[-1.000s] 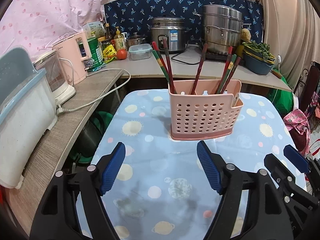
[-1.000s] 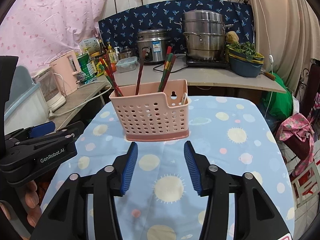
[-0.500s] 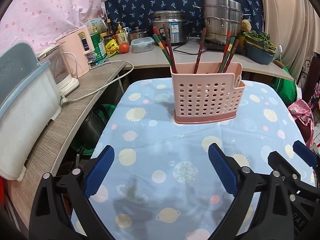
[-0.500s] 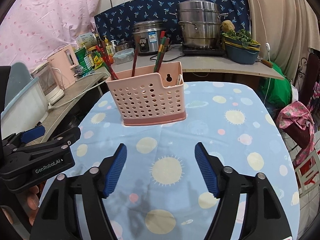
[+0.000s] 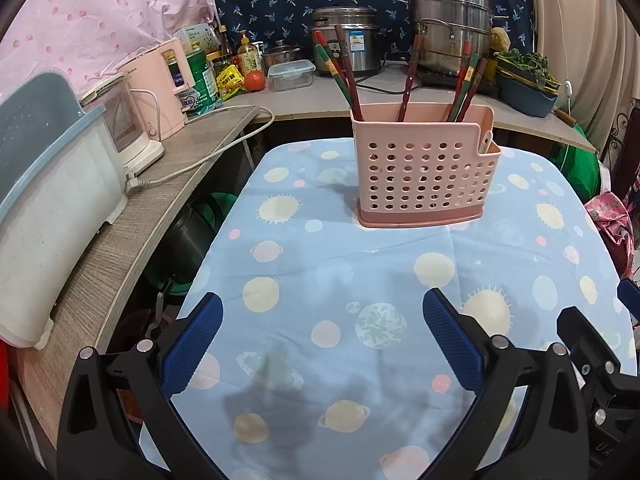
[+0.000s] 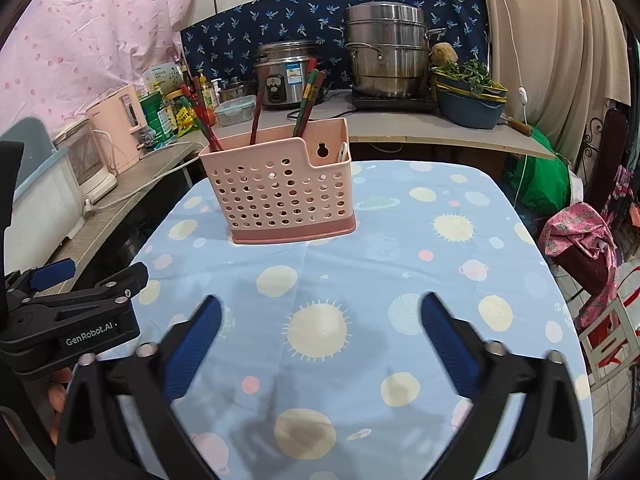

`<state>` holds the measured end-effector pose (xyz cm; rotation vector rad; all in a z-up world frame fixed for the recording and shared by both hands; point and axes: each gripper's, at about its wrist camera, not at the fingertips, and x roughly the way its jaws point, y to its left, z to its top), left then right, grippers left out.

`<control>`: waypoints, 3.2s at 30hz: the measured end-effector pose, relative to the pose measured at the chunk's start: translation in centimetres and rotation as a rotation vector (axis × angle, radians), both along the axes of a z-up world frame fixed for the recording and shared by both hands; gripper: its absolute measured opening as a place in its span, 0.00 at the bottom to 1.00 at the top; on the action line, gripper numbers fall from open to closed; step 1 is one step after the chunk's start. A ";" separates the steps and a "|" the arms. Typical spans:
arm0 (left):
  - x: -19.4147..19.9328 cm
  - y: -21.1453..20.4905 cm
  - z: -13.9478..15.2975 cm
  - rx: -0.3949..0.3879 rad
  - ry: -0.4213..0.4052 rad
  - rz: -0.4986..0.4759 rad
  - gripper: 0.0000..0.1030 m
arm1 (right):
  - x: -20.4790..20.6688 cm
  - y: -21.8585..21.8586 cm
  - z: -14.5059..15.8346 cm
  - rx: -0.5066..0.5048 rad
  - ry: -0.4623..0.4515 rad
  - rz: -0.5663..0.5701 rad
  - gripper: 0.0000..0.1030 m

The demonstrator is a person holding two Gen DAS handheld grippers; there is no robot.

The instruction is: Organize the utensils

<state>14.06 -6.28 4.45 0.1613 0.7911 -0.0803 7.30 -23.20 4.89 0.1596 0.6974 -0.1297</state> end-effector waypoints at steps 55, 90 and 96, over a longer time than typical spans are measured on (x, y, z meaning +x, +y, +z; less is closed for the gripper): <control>0.0 -0.1 0.2 -0.003 -0.006 0.005 0.93 | 0.4 1.0 -0.3 -0.025 0.022 0.010 0.94; 0.8 -1.4 1.1 -0.021 -0.028 0.010 0.93 | 1.4 0.0 0.9 -0.025 0.000 -0.001 0.94; 1.1 -1.4 0.9 -0.037 -0.011 0.015 0.93 | 1.7 -0.2 0.9 -0.022 0.004 -0.002 0.94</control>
